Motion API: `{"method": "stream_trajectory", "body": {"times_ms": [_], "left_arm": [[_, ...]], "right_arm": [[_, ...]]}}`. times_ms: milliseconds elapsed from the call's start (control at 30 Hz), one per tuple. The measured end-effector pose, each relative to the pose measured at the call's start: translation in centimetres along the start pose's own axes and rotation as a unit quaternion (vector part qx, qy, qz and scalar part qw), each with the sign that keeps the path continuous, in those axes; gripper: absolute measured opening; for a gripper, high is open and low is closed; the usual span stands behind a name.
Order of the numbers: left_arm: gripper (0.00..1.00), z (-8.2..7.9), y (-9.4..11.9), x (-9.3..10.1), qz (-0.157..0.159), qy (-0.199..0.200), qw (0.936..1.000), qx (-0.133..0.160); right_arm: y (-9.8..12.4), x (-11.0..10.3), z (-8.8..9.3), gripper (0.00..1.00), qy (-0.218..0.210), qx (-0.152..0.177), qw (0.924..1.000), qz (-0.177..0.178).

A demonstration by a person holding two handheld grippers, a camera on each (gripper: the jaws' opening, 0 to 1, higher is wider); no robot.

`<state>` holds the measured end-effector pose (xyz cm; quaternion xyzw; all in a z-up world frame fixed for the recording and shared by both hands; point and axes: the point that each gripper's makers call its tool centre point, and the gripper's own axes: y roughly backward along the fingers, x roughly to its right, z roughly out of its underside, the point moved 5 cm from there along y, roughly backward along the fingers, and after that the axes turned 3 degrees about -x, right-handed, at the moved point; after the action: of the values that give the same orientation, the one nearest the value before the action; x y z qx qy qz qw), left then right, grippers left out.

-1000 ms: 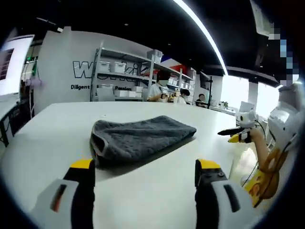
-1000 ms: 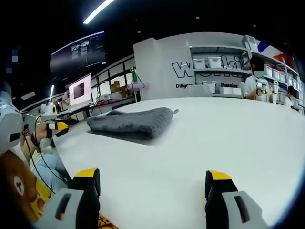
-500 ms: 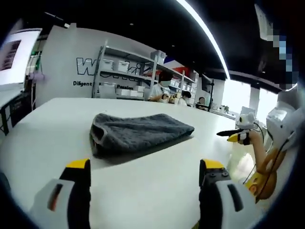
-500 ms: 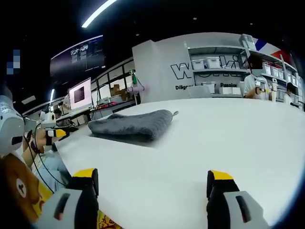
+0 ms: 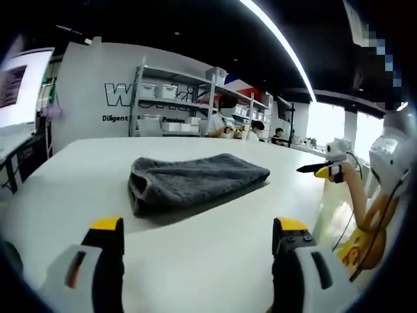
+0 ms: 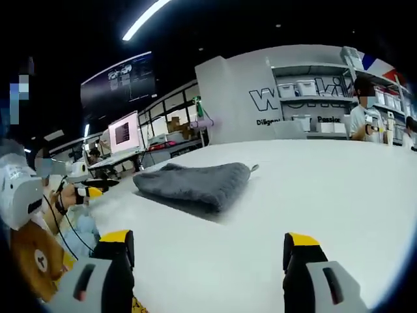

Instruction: Fold the towel on the table until its edges align and the towel forms a compact rectangular stack.

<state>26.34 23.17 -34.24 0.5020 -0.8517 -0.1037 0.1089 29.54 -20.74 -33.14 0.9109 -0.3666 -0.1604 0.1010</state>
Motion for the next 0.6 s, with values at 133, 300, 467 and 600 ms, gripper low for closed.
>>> {"method": "stream_trajectory", "body": {"times_ms": [133, 300, 467, 600], "left_arm": [[0.99, 0.2, -0.4, -0.1, 0.015, 0.001, 0.9999, 0.001], [0.99, 0.1, -1.0, 0.1, 0.035, 0.005, 0.9994, 0.007], [0.99, 0.0, -1.3, 0.2, 0.051, 0.006, 0.9986, 0.011], [0.99, -0.4, -1.5, 0.3, 0.060, 0.005, 0.9981, 0.016]], "right_arm": [[-2.4, 0.9, -3.1, 0.99, -0.054, 0.010, 0.9943, -0.091], [-6.0, 2.5, -5.3, 0.93, -0.145, -0.008, 0.9769, -0.157], [-9.4, 3.8, -5.4, 0.85, -0.198, -0.055, 0.9633, -0.172], [-11.9, 5.2, -5.1, 0.80, -0.228, -0.071, 0.9566, -0.167]]}}
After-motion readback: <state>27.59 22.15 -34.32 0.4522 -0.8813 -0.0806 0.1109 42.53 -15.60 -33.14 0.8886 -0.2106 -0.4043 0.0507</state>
